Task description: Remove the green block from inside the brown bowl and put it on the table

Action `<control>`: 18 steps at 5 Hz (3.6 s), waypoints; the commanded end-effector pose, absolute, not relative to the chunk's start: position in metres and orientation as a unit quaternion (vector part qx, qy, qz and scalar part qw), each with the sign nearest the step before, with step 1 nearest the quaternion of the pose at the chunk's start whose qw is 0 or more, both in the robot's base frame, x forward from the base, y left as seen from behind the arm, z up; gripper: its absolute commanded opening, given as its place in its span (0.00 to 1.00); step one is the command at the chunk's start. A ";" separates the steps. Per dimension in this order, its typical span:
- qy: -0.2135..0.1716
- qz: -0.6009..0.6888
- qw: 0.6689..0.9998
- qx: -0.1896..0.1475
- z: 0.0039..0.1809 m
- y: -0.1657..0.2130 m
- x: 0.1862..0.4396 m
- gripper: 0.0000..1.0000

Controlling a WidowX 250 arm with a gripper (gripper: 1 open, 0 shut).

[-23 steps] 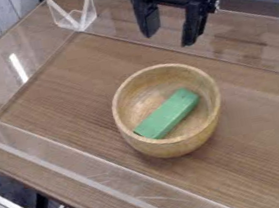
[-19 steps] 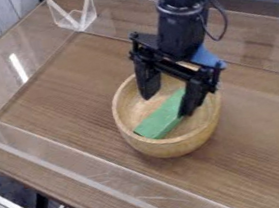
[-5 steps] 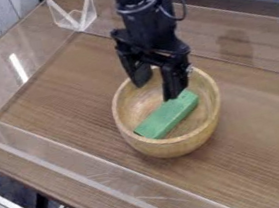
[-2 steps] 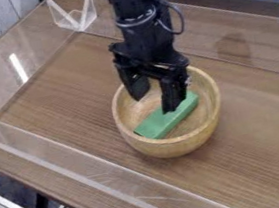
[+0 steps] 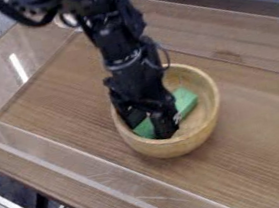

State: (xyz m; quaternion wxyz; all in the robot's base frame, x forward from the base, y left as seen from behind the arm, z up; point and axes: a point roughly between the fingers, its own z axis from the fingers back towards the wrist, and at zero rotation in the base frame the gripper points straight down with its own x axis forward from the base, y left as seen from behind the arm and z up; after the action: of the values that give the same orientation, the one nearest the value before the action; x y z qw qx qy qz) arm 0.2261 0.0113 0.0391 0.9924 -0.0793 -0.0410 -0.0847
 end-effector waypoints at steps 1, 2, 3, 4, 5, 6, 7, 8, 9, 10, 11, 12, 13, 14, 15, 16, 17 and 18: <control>-0.088 -0.089 0.989 -0.081 0.042 0.016 0.228 1.00; -0.089 -0.105 0.988 -0.065 0.037 0.013 0.230 1.00; -0.089 -0.118 0.987 -0.055 0.032 0.009 0.231 1.00; -0.088 -0.120 0.987 -0.059 0.029 0.008 0.231 1.00; -0.088 -0.122 0.987 -0.064 0.027 0.006 0.231 1.00; -0.077 -0.111 0.989 -0.060 0.030 0.000 0.235 1.00; -0.067 -0.098 0.991 -0.056 0.034 -0.006 0.243 0.00; -0.060 -0.086 0.993 -0.059 0.034 -0.010 0.250 1.00; -0.053 -0.072 0.994 -0.061 0.034 -0.009 0.254 1.00; -0.039 -0.059 0.996 -0.060 0.026 -0.008 0.254 1.00; -0.023 -0.049 0.997 -0.058 0.020 -0.007 0.253 1.00; -0.016 -0.059 0.997 -0.051 0.018 -0.006 0.253 1.00; -0.009 -0.068 0.997 -0.044 0.016 -0.004 0.253 1.00; 0.009 -0.069 0.997 -0.029 0.012 -0.004 0.256 1.00; 0.024 -0.067 0.997 -0.015 0.010 -0.002 0.258 1.00; 0.039 -0.065 0.997 -0.002 0.010 0.000 0.261 1.00; 0.030 -0.061 0.998 -0.016 0.009 0.006 0.260 0.00; 0.027 -0.062 0.998 -0.015 0.016 0.007 0.259 0.00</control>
State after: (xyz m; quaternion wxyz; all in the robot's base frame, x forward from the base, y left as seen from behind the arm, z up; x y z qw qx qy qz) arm 0.2580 -0.0005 0.0187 0.9978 -0.0162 0.0294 -0.0566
